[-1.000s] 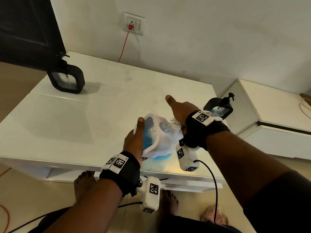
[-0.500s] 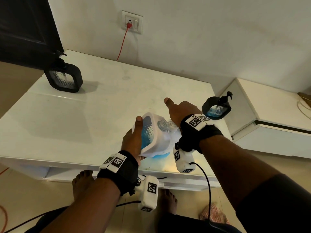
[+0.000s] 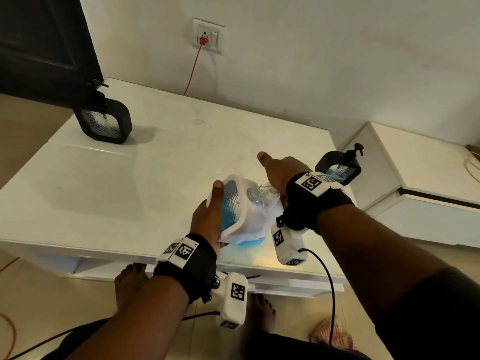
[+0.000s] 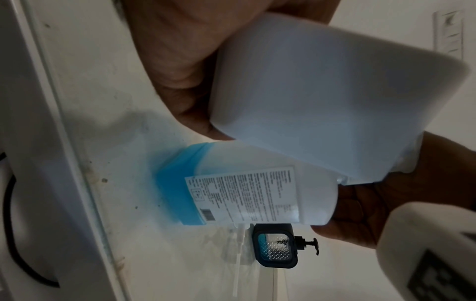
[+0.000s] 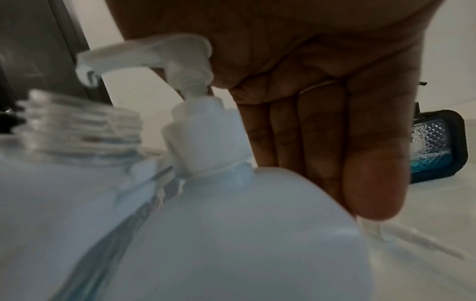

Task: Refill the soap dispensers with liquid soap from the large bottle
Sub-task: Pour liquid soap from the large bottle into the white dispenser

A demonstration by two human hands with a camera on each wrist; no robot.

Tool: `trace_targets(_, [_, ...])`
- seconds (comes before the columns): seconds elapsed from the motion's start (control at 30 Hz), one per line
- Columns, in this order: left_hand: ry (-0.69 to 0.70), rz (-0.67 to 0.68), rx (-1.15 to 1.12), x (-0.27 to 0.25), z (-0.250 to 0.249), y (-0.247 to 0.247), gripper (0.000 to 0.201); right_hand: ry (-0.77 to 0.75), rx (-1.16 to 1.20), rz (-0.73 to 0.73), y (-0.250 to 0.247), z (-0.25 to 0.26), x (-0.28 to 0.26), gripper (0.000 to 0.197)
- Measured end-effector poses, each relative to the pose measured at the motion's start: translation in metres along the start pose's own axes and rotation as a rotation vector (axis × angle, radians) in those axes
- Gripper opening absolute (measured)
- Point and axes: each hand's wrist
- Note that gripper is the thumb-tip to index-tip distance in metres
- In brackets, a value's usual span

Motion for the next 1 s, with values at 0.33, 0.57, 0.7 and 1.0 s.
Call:
trace_targets(0.33, [-0.005,0.022,-0.026,0.0013,0.0030,0.0002,0.096,-0.007,-0.038,-0.076,0.0028,-0.0040,-0.0034,0.055])
trace_targets(0.57, [0.001,0.004,0.008,0.0022,-0.0008,-0.0002,0.083,0.028,0.005,0.016,-0.0001,0.0021,-0.0013,0.071])
trace_targets(0.7, [-0.013,0.002,0.000,0.0031,-0.0011,0.0006,0.076,0.019,0.048,0.086,-0.0045,0.0013,-0.0018,0.076])
trace_targets(1.0, [0.002,-0.002,-0.023,0.0029,0.0005,-0.0005,0.070,-0.031,-0.029,-0.032,0.0011,-0.0022,-0.0005,0.068])
Point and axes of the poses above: each hand's wrist, its own x-axis towards the middle knuckle, its own y-axis out of the palm, z = x × y, and after that the axes turned 8 degrees about y, right-handed
